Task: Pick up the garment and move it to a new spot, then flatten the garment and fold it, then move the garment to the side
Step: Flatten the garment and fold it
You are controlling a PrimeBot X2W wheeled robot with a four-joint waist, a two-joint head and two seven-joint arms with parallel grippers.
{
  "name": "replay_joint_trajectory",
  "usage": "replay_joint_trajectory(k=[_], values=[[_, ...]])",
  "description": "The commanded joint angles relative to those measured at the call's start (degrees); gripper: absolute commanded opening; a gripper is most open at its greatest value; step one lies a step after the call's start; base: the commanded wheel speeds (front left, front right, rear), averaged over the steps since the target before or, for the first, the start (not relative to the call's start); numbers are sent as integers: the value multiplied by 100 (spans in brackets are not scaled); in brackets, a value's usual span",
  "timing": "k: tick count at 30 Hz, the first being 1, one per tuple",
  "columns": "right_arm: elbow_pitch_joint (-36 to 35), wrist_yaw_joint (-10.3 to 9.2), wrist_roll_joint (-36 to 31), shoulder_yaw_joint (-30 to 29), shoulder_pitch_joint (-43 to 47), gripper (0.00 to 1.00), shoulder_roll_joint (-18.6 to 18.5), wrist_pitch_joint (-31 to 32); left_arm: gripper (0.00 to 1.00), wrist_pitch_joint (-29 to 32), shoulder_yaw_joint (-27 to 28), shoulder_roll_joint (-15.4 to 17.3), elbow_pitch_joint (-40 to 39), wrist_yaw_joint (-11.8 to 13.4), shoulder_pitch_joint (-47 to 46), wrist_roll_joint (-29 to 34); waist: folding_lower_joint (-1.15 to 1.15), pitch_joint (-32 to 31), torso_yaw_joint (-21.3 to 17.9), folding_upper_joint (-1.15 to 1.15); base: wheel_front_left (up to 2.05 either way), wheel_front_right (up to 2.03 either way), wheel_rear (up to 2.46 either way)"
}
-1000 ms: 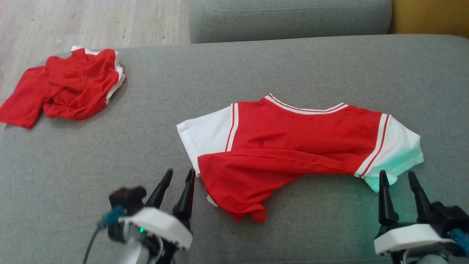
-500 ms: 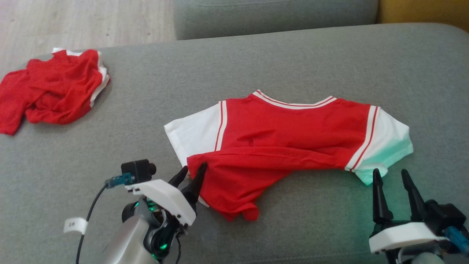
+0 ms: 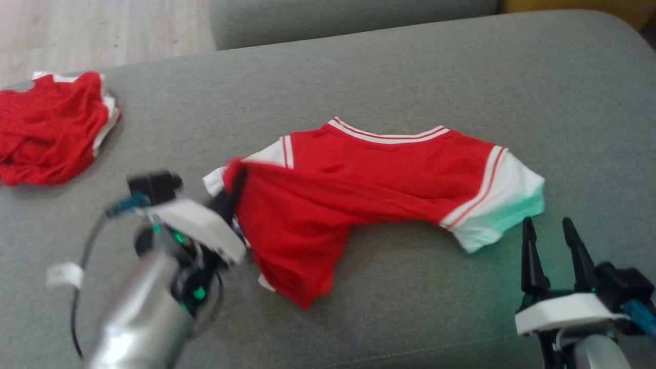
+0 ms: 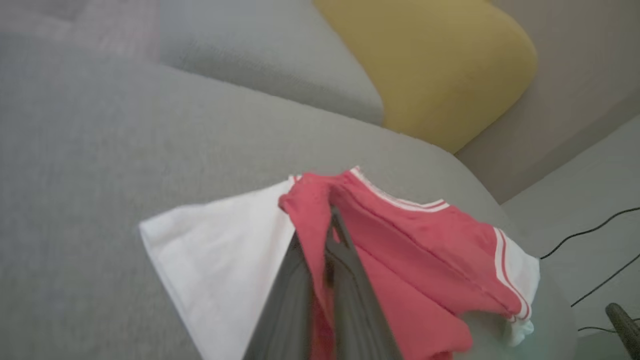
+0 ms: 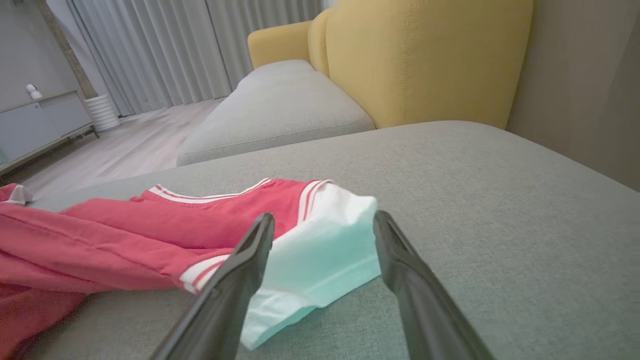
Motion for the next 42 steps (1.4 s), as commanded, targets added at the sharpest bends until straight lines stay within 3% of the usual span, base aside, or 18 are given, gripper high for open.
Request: replay_joint_trajectory(k=[1, 7, 12, 19, 26, 34, 37, 42], values=[[-156, -4, 49, 164, -260, 100, -54, -77, 0, -86, 179, 240, -209, -35, -546, 59, 0, 37, -125, 0, 0, 0, 0], [-134, -4, 185, 333, -403, 100, -42, -77, 0, 121, -2, 844, -275, -36, -1570, 299, 0, 143, -603, 0, 0, 0, 0], [-286, -4, 329, 774, -539, 100, -32, -77, 0, 221, -255, 1538, -72, -36, -2564, 708, 0, 318, -1143, 0, 0, 0, 0], [-570, -4, 540, 1044, -660, 100, -30, -78, 0, -179, -632, 1954, 287, -36, -3440, 991, 0, 460, -1417, 0, 0, 0, 0], [-634, -4, 482, 904, -650, 100, -30, -78, 0, -501, -1203, 2015, 346, -36, -3594, 976, 0, 416, -1257, 0, 0, 0, 0], [-746, -4, 383, 496, -253, 100, -30, -78, 0, -547, -1696, 2353, -947, -28, -2371, 385, 0, 128, -617, 0, 0, 0, 0], [-805, -4, 329, 331, -75, 100, -30, -78, 0, -387, -1797, 2570, -1754, 110, -1738, 231, 0, 32, -307, 0, 0, 0, 0], [-924, -4, 260, 213, 61, 100, -29, -78, 0, -132, -2059, 2851, -3133, 602, -595, 46, 0, 5, 58, 0, 0, 0, 0]])
